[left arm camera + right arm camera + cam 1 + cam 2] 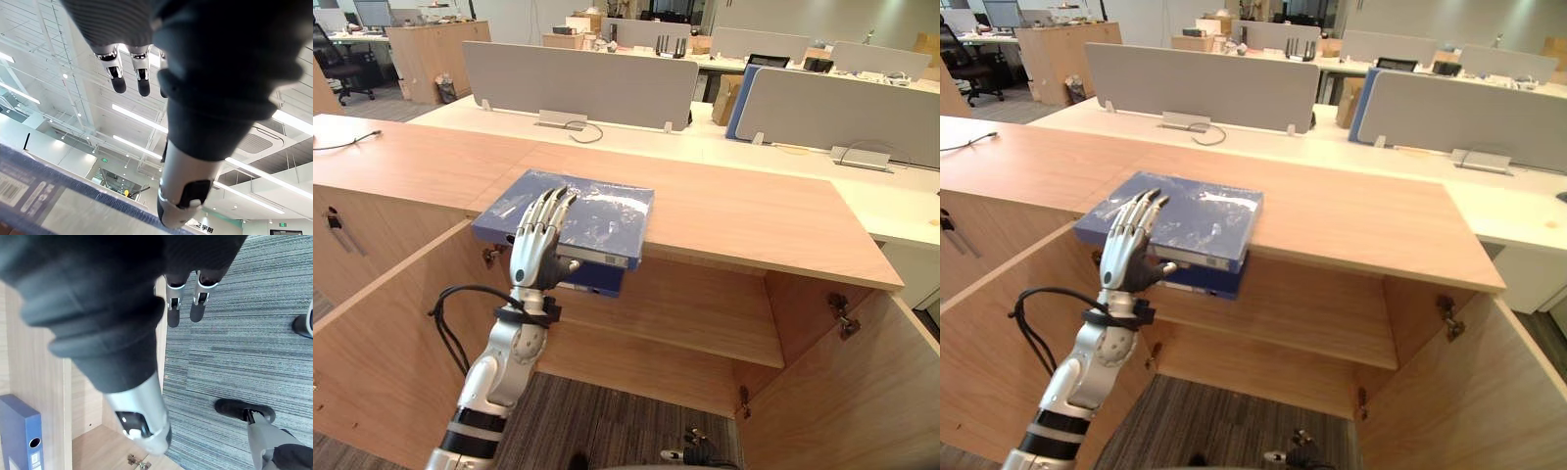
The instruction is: Walk over to the cabinet, pick up the folder, carry it to the office cabinet, place the folder inside the office cabinet, then close the office cabinet door
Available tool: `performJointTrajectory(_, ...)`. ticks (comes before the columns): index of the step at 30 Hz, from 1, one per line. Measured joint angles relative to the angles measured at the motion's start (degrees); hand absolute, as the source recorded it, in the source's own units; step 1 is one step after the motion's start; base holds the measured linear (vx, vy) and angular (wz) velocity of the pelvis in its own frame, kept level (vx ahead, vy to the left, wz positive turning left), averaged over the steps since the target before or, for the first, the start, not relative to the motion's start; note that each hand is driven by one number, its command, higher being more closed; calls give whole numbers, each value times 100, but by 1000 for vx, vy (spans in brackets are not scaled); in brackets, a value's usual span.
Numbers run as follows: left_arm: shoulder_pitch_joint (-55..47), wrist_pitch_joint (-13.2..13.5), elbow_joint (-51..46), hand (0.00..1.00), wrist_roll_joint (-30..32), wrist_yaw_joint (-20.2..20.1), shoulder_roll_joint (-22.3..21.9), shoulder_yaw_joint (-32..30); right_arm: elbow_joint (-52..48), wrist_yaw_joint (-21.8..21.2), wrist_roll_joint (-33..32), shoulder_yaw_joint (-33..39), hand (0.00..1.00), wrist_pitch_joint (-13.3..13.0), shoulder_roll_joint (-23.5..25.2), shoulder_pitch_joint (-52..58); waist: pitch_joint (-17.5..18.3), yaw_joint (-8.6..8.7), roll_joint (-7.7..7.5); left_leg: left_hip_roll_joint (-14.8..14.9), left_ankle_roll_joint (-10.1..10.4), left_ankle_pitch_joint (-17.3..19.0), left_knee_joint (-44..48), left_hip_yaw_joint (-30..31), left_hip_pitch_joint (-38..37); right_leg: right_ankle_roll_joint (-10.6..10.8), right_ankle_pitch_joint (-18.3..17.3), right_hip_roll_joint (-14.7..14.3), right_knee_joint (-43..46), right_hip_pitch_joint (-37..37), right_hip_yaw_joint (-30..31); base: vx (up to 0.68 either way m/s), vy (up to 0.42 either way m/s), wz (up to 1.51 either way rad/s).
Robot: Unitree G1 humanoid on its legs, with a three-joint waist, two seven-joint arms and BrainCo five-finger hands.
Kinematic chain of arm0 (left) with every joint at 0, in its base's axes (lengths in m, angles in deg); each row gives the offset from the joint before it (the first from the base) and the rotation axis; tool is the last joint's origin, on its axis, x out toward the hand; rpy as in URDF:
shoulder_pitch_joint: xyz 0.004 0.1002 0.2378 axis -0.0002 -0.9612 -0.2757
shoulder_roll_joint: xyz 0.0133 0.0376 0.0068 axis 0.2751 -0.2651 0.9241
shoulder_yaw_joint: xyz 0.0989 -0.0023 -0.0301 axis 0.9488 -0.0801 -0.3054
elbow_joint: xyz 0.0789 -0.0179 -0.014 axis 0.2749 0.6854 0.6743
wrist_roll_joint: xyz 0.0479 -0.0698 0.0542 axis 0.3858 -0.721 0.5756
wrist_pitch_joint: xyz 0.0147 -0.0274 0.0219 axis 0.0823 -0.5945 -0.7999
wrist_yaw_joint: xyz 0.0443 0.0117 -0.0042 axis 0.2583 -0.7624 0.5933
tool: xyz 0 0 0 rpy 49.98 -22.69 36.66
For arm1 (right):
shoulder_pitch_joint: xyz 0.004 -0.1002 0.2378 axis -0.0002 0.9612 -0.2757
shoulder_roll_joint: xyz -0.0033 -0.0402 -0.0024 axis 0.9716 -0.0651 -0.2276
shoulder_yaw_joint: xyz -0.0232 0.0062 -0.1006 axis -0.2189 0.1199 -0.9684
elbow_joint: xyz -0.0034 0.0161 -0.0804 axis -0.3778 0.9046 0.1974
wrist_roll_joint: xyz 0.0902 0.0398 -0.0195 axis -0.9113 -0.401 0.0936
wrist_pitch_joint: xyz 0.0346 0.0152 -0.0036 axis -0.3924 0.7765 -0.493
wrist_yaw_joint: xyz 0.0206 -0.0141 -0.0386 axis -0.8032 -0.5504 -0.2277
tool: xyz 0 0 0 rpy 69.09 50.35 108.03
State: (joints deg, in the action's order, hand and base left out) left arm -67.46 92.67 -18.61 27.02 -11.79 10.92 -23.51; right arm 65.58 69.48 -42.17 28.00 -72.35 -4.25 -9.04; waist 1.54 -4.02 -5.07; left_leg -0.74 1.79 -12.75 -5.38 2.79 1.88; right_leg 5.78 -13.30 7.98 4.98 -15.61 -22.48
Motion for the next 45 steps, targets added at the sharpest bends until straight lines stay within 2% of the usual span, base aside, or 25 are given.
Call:
performJointTrajectory(9, -5, -32, 452, 0, 1, -48, 52, -27, 1, 0, 2, 9, 0, 6, 6, -3, -69, 53, -76, -5, 37, 58, 0, -83, -67, 1, 1, 13, -79, -69, 58, 21, -1, -4)
performJointTrajectory(13, -5, -112, 512, 0, 8, -48, 67, -113, 0, 0, 3, 17, 0, 7, 6, -29, -145, 134, -63, 7, 36, 105, -1, -128, -134, 1, 1, 11, -118, -137, 88, -4, 7, -5)
performJointTrajectory(24, 13, -452, 602, 0, 375, 210, 119, -440, -3, 1, -3, 103, 0, 8, 10, -49, -158, 187, -77, 11, 71, 205, 0, -299, -198, 5, 5, 35, -151, -146, 238, 20, 9, -8)
performJointTrajectory(28, 150, -496, 638, 0, 500, 243, 194, -425, -5, 2, -4, 102, 0, 7, 5, -50, -170, 197, -59, 41, 79, 211, -1, -317, -210, 0, 8, 27, -145, -147, 252, 0, 10, -2)
performJointTrajectory(33, 226, -501, 709, 0, 728, 260, 363, -394, -46, 3, -5, 96, 0, 7, 3, -56, -197, 320, -19, 51, 91, 254, -3, -349, -227, -7, 14, 30, -134, -146, 280, -14, 27, -3)
performJointTrajectory(34, 229, -504, 719, 100, 746, 260, 396, -348, -54, 3, -5, 95, 0, 7, 4, -53, -198, 327, -18, 50, 104, 275, -3, -357, -230, -7, 15, 34, -133, -145, 287, -5, 31, -3)
performJointTrajectory(36, 275, -503, 823, 100, 855, 260, 444, -241, -58, 4, -5, 95, 0, 7, 3, -50, -201, 335, -14, 49, 52, 320, -3, -368, -235, -8, 15, 37, -132, -146, 295, -1, 16, -1)
performJointTrajectory(42, 371, -524, 1079, 100, 951, 291, 516, -182, -61, 6, -5, 39, 0, 7, -17, -50, -198, 345, -14, 52, 92, 350, -3, -473, -314, -9, 16, 59, -115, -164, 391, 8, 16, -8)
performJointTrajectory(45, 447, -497, 1206, 100, 969, 454, 515, -180, -61, 7, -4, 0, 0, 7, -38, -53, -191, 351, -15, 43, 80, 354, -2, -507, -348, -9, 17, 65, -86, -164, 398, 12, 16, -7)
